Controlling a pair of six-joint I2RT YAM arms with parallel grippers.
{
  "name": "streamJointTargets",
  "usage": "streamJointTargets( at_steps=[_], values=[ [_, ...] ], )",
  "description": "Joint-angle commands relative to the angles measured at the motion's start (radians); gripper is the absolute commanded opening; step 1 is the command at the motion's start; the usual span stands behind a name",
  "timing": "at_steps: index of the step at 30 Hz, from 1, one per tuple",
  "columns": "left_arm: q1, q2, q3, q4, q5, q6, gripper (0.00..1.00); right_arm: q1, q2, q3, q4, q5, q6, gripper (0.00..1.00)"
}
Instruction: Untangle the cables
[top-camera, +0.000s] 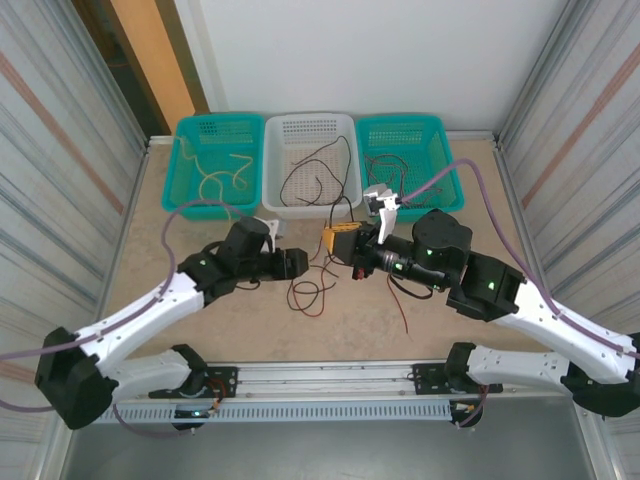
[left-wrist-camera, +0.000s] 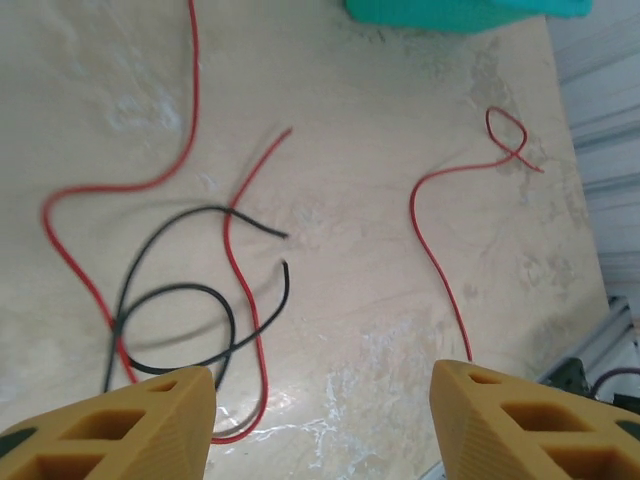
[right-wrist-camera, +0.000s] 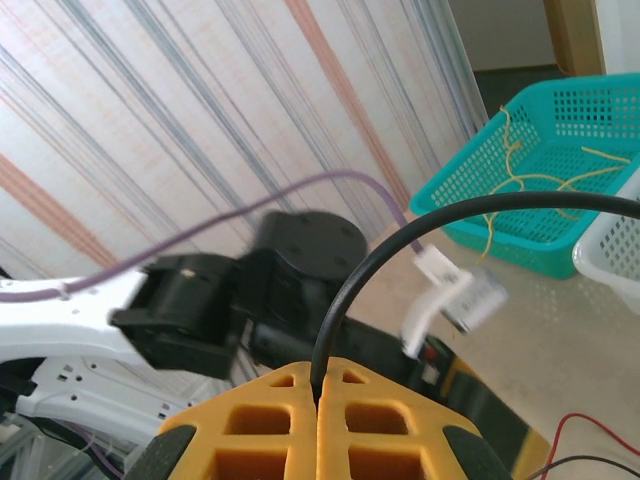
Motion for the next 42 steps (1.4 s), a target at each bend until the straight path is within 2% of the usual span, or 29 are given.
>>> streamJointTargets(
  at_steps=[1, 4, 9, 13, 18, 23, 30, 33, 36, 39, 42],
  values=[
    [0.02, -0.097, 0.12, -0.177, -0.115, 0.144, 0.62, -0.008, -0.031, 0.004, -0.022, 0.023, -0.014, 0.0],
    [0.04, -0.143, 0.179, -0.198, -0.065, 0.182, 0.63, -0.019, -0.04, -0.01, -0.015, -0.012, -0.003, 0.0],
    [0.033, -0.169, 0.192, -0.073, 0.133, 0.199, 0.63, -0.039, -0.042, -0.02, -0.001, -0.053, 0.019, 0.0],
    [0.015, -0.18, 0.162, 0.033, 0.185, 0.194, 0.64, -0.068, -0.045, -0.029, 0.045, -0.157, 0.059, 0.0],
    [0.001, -0.137, 0.157, 0.109, 0.283, 0.183, 0.64, -0.076, -0.049, -0.046, 0.073, -0.19, 0.072, 0.0],
    [-0.074, -0.086, 0.175, 0.118, 0.265, 0.25, 0.67, -0.088, -0.033, -0.046, 0.11, -0.245, 0.099, 0.0],
    [-0.091, -0.005, 0.181, 0.171, 0.306, 0.249, 0.66, -0.092, -0.004, -0.044, 0.161, -0.297, 0.132, 0.0],
    [-0.1, 0.006, 0.175, 0.193, 0.287, 0.251, 0.65, -0.095, 0.006, -0.047, 0.179, -0.314, 0.147, 0.0],
    [-0.1, 0.015, 0.173, 0.199, 0.28, 0.251, 0.6, -0.097, 0.013, -0.052, 0.198, -0.328, 0.16, 0.0],
    [-0.101, 0.015, 0.168, 0.202, 0.279, 0.252, 0.42, -0.098, 0.015, -0.05, 0.2, -0.327, 0.161, 0.0],
    [-0.101, -0.003, 0.157, 0.189, 0.217, 0.246, 0.27, -0.106, 0.007, -0.057, 0.202, -0.323, 0.162, 0.0]
  ],
)
